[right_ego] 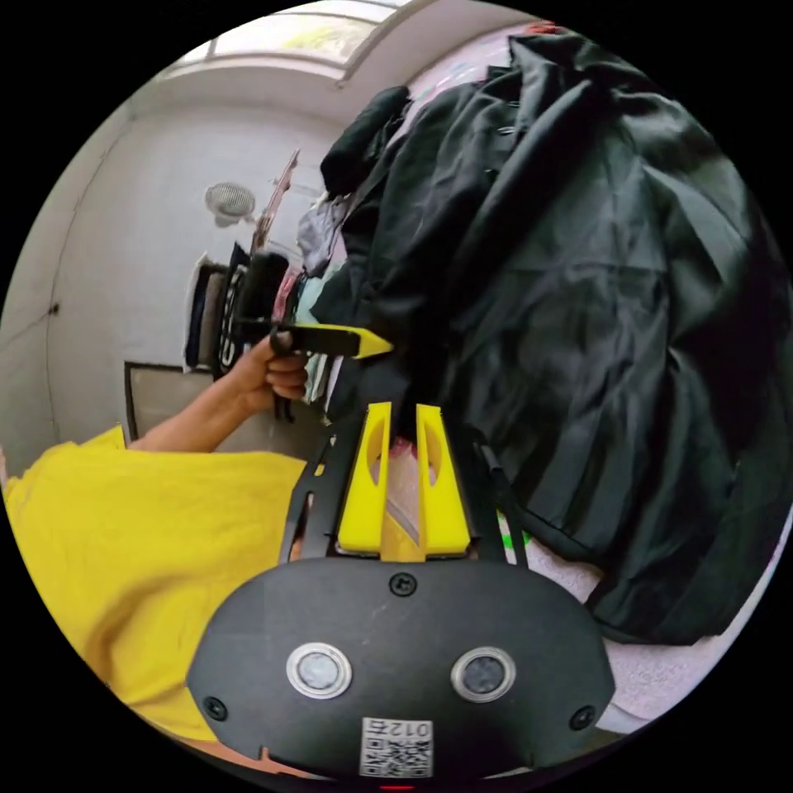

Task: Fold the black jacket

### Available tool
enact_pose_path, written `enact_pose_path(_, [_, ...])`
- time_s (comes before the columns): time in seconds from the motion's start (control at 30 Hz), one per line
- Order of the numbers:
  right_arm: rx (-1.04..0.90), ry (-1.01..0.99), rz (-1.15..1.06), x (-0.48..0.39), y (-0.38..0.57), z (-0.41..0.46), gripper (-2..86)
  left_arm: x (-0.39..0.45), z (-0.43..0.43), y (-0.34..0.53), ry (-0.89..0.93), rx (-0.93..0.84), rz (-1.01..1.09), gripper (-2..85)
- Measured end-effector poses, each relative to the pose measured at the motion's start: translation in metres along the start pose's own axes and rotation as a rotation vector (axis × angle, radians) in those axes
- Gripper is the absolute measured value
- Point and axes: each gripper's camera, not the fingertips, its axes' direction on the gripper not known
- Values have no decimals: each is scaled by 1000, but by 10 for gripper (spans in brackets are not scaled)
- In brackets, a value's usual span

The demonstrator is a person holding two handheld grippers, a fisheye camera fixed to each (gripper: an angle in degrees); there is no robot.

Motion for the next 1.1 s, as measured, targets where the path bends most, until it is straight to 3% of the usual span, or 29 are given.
enact_pose_path(0.07, [28, -35, 56, 10, -7, -6, 71, -37, -13, 7, 242, 58, -57, 6])
enact_pose_path(0.23, [52, -273, 197, 31, -31, -5, 108, -77, -26, 17, 514, 180, -92, 7])
enact_pose_path(0.4, [68, -562, 277, 37, -42, 2, 95, -77, -25, 7, 508, 148, -47, 8])
enact_pose_path(0.53, [47, -499, 252, 26, -42, -5, 33, -73, -21, -6, 531, 122, -9, 10])
enact_pose_path(0.73, [155, -350, 246, 17, -22, -49, 11, -67, -39, -21, 266, 152, -31, 10])
enact_pose_path(0.8, [21, -118, 308, 23, -16, -43, 11, -66, -41, -29, 178, 140, -56, 8])
enact_pose_path(0.9, [-105, 26, 308, 26, -18, -31, 10, -65, -39, -47, 41, 76, -115, 5])
enact_pose_path(1.1, [64, 32, 238, 10, -70, -70, 14, -40, -48, -92, -177, 66, -79, 4])
